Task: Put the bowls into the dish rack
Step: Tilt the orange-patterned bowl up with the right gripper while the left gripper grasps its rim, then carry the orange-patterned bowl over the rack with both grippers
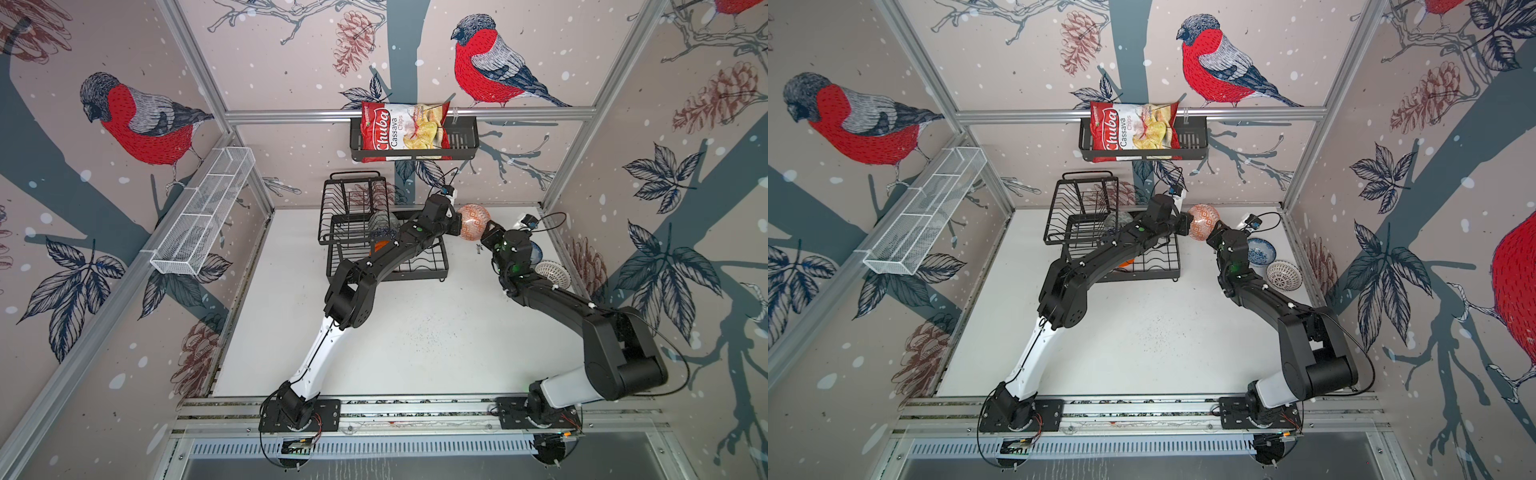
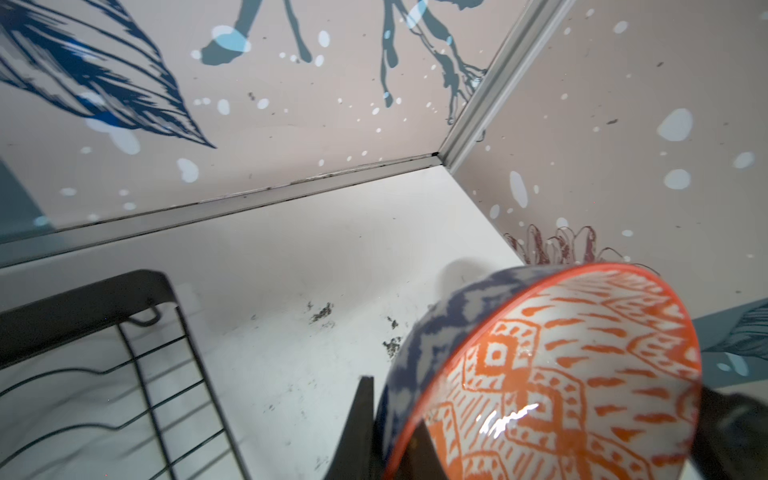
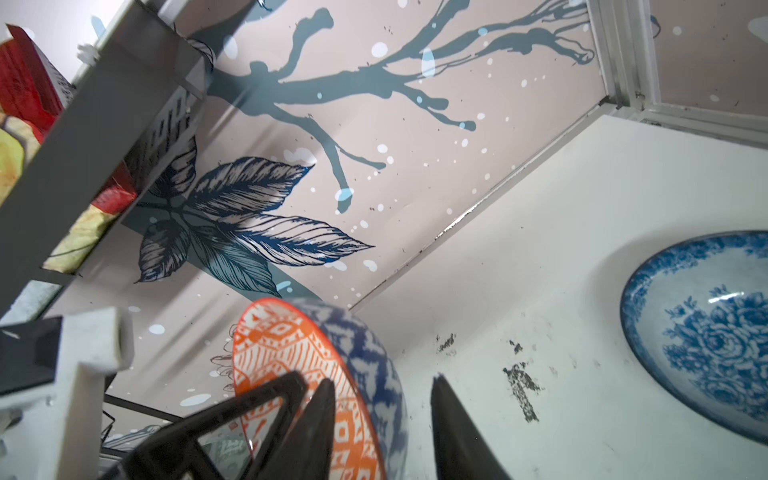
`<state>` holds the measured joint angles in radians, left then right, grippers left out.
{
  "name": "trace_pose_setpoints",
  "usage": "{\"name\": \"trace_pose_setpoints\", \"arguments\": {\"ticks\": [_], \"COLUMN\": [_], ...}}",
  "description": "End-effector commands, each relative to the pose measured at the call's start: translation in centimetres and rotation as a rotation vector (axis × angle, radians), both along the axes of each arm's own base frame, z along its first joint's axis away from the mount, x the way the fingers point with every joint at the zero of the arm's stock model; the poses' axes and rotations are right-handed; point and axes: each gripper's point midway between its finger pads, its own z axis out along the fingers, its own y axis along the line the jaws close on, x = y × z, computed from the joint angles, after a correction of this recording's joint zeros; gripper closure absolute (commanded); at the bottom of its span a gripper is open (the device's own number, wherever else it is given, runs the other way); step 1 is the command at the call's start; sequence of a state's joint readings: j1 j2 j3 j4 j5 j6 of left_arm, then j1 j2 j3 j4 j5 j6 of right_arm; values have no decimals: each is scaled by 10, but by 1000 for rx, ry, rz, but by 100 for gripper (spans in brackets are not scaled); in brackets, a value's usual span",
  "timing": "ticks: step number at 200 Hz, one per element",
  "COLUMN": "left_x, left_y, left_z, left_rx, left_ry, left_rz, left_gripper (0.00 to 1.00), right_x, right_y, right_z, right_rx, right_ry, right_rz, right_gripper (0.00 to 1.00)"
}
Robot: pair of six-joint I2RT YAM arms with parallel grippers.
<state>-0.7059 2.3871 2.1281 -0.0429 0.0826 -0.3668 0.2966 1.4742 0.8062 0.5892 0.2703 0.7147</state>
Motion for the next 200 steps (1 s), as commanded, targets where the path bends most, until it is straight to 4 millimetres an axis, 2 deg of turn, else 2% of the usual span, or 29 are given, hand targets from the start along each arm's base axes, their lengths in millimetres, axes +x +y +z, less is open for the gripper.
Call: {"name": "trace_pose_setpoints", "arguments": {"ticks": [1,26,38,59,76,108,126,147,164,200], "left_x": [10,7,2,-4,-9,-15,-19,-23,-30,-43], "left_y": [20,53,63,76,78,80,79,76,71,60], "left_z": [50,62,69,75,78,81,82,83,86,88], "left_rx": [-75,-111,-136,-145,-141,-109,-110,-111,-108,-58], "left_ry": [-157,-248,-297,-376,-433,-510,-538,-571,-600,-675], "left_rz": [120,246,282,350,366,411,412,394,382,388], "left_gripper": [100,100,100,100,100,100,100,100,100,100], "right_x": [0,-3,-4,-5,-9,-17,-22,-25,-20,-6], "right_y": [6,12,19,41,58,81,91,92,94,111], "right_z": [11,21,24,31,37,47,56,58,54,65], "right_rx": [79,194,247,341,444,569,618,690,714,816], "right_ry": [3,25,42,60,50,39,13,-11,-1,-34], "right_rz": [48,110,136,241,336,441,483,480,469,557], "right_gripper": [44,28,26,20,16,14,14,14,14,16]}}
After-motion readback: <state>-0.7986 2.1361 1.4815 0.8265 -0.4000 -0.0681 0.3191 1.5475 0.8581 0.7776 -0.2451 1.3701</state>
